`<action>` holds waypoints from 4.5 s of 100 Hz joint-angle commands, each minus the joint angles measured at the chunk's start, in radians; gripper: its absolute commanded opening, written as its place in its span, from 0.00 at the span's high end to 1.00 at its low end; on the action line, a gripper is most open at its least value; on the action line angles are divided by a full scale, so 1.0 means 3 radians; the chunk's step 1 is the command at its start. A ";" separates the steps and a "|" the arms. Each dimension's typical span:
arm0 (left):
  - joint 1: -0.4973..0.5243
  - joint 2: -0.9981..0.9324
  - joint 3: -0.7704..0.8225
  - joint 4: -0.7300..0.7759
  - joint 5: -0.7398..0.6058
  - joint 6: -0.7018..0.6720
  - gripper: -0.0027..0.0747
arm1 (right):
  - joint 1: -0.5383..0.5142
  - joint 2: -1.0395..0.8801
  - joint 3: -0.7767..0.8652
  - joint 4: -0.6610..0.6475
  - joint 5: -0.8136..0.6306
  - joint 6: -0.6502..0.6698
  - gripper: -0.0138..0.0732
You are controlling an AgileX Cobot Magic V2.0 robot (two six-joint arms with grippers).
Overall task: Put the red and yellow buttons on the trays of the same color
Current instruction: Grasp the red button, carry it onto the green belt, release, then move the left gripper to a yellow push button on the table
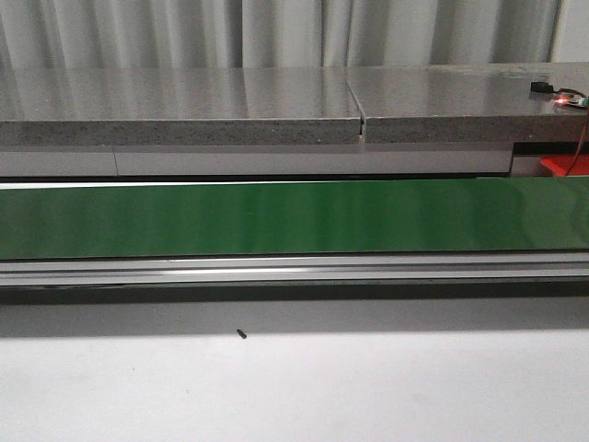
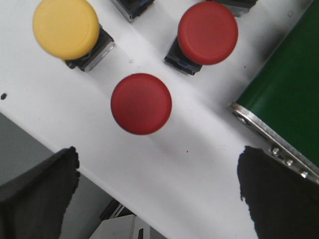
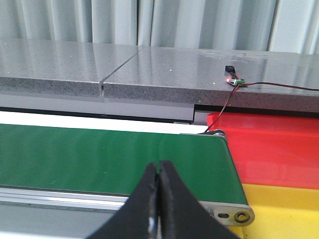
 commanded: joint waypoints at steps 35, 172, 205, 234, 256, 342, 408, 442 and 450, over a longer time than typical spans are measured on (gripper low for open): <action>0.0002 0.0342 -0.0149 -0.0033 -0.0406 -0.0109 0.18 | -0.0015 -0.0060 -0.0054 -0.0032 -0.0247 0.0003 0.92; -0.0704 -0.0209 -0.0888 -0.0178 0.0013 -0.0089 0.63 | -0.0015 -0.0060 -0.0054 -0.0032 -0.0247 0.0003 0.92; -0.1042 0.0278 -0.1024 -0.0201 -0.0016 -0.0089 0.63 | -0.0015 -0.0060 -0.0054 -0.0032 -0.0247 0.0003 0.92; -0.1080 0.0406 -0.1029 -0.0243 0.0004 0.0011 0.49 | -0.0015 -0.0060 -0.0054 -0.0032 -0.0247 0.0003 0.92; -0.1080 0.0393 -0.1212 -0.0443 0.0243 0.0107 0.19 | -0.0015 -0.0060 -0.0054 -0.0032 -0.0247 0.0003 0.92; -0.0518 -0.0582 -0.0653 0.0101 0.0292 0.0047 0.29 | -0.0015 -0.0060 -0.0054 -0.0032 -0.0247 0.0003 0.92; 0.0394 0.0014 -0.0529 0.0120 0.0152 0.0086 0.29 | -0.0015 -0.0060 -0.0054 -0.0032 -0.0247 0.0003 0.92; 0.0394 0.0456 -0.0572 0.0130 -0.0138 0.0086 0.29 | -0.0015 -0.0060 -0.0054 -0.0032 -0.0247 0.0003 0.92; 0.0394 0.0526 -0.0572 0.0139 -0.0196 0.0086 0.29 | -0.0015 -0.0060 -0.0054 -0.0032 -0.0247 0.0003 0.92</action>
